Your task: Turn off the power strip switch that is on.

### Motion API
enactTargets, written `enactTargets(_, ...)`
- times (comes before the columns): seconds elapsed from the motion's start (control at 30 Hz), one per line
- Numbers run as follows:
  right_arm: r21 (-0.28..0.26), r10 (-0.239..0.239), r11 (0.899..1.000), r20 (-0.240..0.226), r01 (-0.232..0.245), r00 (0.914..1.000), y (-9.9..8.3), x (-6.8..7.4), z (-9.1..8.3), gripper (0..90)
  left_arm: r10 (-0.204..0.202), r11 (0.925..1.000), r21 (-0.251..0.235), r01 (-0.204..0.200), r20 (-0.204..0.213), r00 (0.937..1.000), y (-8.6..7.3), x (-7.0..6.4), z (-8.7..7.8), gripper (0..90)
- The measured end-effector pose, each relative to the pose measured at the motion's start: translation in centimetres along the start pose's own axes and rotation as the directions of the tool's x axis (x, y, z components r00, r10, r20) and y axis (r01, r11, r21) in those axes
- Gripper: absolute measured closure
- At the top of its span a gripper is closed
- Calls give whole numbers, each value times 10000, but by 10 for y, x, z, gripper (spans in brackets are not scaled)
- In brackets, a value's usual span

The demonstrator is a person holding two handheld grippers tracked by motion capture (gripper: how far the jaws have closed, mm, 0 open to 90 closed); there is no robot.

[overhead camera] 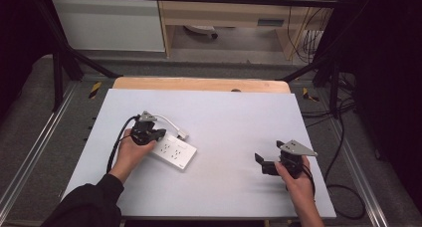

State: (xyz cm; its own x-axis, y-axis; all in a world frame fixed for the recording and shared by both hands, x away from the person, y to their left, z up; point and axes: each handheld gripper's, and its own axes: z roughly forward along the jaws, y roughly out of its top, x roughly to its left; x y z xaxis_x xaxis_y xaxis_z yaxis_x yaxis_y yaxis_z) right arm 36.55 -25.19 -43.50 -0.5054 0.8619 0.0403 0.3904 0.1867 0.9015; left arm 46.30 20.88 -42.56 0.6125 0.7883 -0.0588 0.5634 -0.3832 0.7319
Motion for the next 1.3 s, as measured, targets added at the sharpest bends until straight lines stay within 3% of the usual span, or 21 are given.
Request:
enactTargets(0.23,25,6,10000,-13,-6,10000,0,0,0,33,-2,10000,11,2,12,10000,0,0,1,900)
enactTargets(0.33,27,3,10000,-19,-3,10000,0,0,0,33,-113,9999,-16,114,345,9993,-1,-3,3,900)
enactTargets(0.43,33,4,10000,-20,-4,10000,0,0,0,32,261,9997,-25,-261,68,9996,0,-8,5,900)
enactTargets(0.57,-6,2,10000,-12,-2,10000,0,0,0,33,-56,9998,-186,61,224,9997,0,-5,7,900)
enactTargets(1.07,-28,53,10000,-6,-53,10000,0,0,-1,33,-4,9998,-209,11,343,9994,0,-4,6,900)
enactTargets(1.3,-27,56,10000,-9,-56,10000,0,-1,-1,32,96,9982,-601,-71,411,9991,3,-4,3,900)
